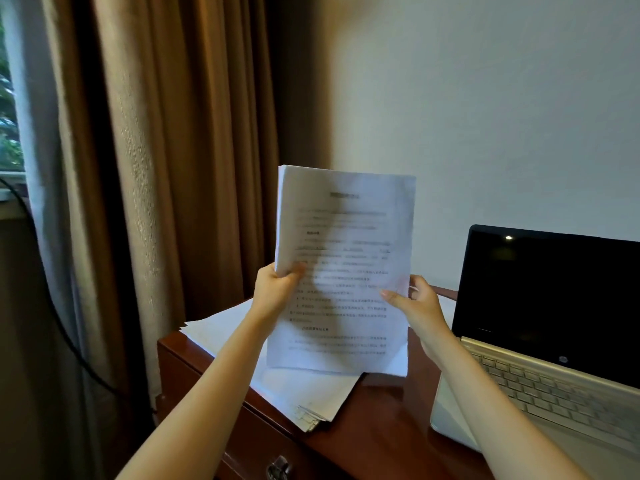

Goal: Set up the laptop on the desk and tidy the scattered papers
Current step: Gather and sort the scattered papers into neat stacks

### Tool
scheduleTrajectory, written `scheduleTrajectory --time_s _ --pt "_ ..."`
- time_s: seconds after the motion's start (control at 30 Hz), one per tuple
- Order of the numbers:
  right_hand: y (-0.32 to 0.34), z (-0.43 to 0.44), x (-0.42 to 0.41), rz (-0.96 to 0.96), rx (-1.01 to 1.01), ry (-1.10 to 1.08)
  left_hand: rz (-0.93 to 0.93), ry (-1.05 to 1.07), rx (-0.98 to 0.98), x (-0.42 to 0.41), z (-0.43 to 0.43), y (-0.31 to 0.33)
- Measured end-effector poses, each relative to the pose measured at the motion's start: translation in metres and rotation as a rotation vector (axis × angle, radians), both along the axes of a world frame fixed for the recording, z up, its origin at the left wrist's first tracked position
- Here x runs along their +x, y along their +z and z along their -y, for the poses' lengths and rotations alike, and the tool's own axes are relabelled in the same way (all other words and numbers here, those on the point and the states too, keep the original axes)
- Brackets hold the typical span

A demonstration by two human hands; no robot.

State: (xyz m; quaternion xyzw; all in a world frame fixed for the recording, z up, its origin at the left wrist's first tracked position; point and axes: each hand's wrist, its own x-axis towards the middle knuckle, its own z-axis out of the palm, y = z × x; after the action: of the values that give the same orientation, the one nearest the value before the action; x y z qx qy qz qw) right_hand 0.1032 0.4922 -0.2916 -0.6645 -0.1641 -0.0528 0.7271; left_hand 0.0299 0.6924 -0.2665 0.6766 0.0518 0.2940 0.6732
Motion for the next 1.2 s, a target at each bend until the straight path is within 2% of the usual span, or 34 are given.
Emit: scheduleTrajectory --time_s 0.13,0.23,0.37,0.5,0.63,0.77,0.87,0.97,1.03,1.1,1.2 --pt "-0.004 0.009 0.0 -0.088 -0.183 0.0 -0.008 0.109 -0.277 -0.001 -0.006 -0.003" --pt "-0.014 0.012 0.002 -0.207 -0.173 -0.036 -0.039 0.147 -0.448 -0.005 -0.009 -0.015" --pt "-0.022 -0.002 0.002 -0.315 -0.141 -0.052 -0.127 0.18 -0.543 -0.009 -0.008 -0.035" --pt "-0.031 -0.022 -0.001 -0.468 -0.105 0.038 -0.19 0.21 -0.601 -0.013 -0.008 -0.049" --pt "-0.044 -0.033 0.001 -0.485 -0.105 -0.015 -0.306 0.228 -0.605 -0.013 -0.008 -0.059" --pt "-0.052 -0.035 0.0 -0.45 -0.206 -0.033 -0.345 0.326 -0.426 -0.014 -0.008 -0.068" --pt "-0.054 -0.035 -0.002 -0.4 -0.306 -0.021 -0.302 0.42 -0.275 -0.017 -0.008 -0.07" --pt "-0.055 -0.034 0.0 -0.355 -0.406 -0.07 -0.232 0.547 -0.001 -0.02 -0.004 -0.067" --pt "-0.053 -0.032 0.001 -0.264 -0.571 -0.141 -0.241 0.608 0.208 -0.019 0.001 -0.062" --pt "-0.051 -0.028 0.004 -0.152 -0.709 -0.174 -0.246 0.598 0.369 -0.016 0.008 -0.055" --pt "-0.046 -0.017 0.013 -0.078 -0.831 -0.154 -0.221 0.463 0.484 -0.004 0.017 -0.047"
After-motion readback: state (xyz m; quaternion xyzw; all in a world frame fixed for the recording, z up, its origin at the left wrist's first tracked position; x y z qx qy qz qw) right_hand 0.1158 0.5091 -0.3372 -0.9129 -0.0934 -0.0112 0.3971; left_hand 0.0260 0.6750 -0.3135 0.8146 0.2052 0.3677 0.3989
